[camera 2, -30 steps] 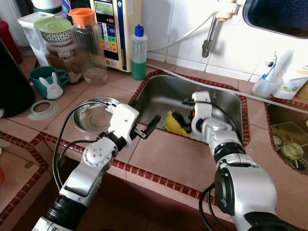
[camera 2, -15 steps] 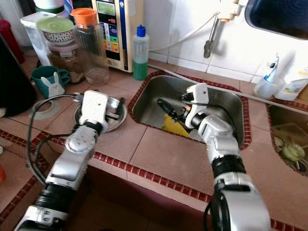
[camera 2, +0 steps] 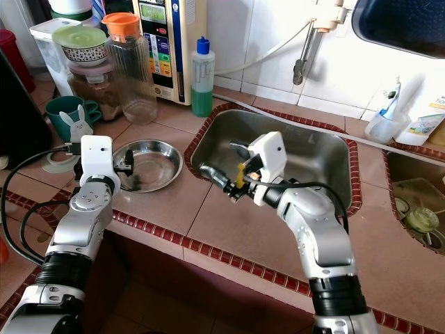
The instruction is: Kitchen organization
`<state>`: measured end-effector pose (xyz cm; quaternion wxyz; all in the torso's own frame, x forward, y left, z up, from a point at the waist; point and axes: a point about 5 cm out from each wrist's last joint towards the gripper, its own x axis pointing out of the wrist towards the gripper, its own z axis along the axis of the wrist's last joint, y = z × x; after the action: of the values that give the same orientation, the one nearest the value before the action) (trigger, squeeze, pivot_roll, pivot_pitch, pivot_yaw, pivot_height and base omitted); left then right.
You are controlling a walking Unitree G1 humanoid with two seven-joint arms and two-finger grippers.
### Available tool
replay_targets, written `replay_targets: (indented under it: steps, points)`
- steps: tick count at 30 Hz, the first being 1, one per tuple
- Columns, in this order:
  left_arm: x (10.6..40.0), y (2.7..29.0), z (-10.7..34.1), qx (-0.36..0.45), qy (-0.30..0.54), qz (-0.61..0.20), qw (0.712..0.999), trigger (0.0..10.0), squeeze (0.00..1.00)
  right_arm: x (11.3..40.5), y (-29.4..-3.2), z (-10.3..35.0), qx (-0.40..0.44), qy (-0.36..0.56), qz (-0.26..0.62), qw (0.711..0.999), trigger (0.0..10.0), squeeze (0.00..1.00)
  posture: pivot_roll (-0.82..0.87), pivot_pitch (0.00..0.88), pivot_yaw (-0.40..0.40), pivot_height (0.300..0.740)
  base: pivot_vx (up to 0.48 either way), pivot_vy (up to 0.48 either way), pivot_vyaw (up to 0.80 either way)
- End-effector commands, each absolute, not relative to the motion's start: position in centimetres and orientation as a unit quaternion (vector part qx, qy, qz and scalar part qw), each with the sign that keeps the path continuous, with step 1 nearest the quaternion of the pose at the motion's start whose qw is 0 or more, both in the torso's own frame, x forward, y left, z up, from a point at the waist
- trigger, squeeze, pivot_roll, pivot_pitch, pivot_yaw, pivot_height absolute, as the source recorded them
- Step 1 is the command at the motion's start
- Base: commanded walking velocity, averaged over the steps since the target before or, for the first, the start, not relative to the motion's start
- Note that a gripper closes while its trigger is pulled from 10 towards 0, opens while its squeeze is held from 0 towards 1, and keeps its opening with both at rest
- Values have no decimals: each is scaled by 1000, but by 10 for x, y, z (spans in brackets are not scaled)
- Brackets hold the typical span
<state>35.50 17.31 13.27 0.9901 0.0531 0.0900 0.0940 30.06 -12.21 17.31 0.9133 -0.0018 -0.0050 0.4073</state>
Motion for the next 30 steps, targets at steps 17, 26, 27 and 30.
replay_targets:
  steps: [17, 26, 27, 30]
  points:
    - [352, 166, 109, -4, 193, 82, 978, 2980, 0, 288, -119, 181, -28, 13, 414, 910, 10000, 0, 156, 0, 0, 740, 0, 0, 0]
    - [357, 169, 122, -2, 177, 92, 980, 9647, 0, 288, -117, 180, -39, 16, 415, 909, 10000, 0, 163, 0, 0, 740, 0, 0, 0]
    - [357, 169, 122, -2, 177, 92, 980, 9647, 0, 288, -117, 180, -39, 16, 415, 909, 10000, 0, 163, 0, 0, 740, 0, 0, 0]
    - [358, 170, 128, 0, 165, 97, 981, 10000, 0, 289, -116, 180, -42, 15, 415, 909, 10000, 0, 166, 0, 0, 740, 0, 0, 0]
